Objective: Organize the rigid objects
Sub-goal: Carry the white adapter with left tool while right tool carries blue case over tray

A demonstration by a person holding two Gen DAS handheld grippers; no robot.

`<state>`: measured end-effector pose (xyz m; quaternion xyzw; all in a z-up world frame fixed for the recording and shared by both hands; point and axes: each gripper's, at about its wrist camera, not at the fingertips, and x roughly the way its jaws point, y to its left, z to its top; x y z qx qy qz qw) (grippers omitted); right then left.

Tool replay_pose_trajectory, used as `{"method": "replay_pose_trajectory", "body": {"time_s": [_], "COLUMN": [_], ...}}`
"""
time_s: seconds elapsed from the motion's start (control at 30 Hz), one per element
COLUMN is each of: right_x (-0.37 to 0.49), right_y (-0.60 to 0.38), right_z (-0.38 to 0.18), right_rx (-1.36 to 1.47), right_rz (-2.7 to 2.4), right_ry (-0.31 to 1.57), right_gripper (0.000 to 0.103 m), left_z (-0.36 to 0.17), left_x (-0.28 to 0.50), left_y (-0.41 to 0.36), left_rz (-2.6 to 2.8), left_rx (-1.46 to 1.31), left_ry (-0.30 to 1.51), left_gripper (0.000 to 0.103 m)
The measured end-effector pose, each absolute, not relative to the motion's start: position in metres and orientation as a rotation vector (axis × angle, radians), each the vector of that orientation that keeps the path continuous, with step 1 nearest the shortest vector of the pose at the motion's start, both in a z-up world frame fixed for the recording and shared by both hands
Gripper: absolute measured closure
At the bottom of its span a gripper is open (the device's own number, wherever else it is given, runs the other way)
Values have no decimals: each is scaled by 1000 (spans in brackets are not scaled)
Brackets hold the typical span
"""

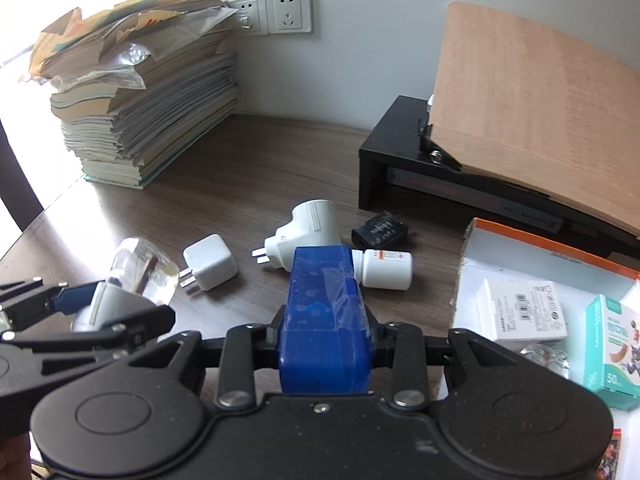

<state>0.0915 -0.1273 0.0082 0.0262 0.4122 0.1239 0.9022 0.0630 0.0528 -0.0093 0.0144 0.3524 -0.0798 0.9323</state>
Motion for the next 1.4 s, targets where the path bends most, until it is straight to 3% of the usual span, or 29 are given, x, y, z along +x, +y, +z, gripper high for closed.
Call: {"method": "replay_pose_trajectory", "body": {"time_s": [1.4], "right_x": [1], "right_y": [-292], "right_z": [27], "right_rx": [184], "right_rz": [-44], "right_ry": [801], "right_gripper": [62], "left_z": [10], "left_x": [26], "left_y": [-102], "left_rz": [-387], "left_rx": [130], "left_ry": [684], "left_gripper": [46]}}
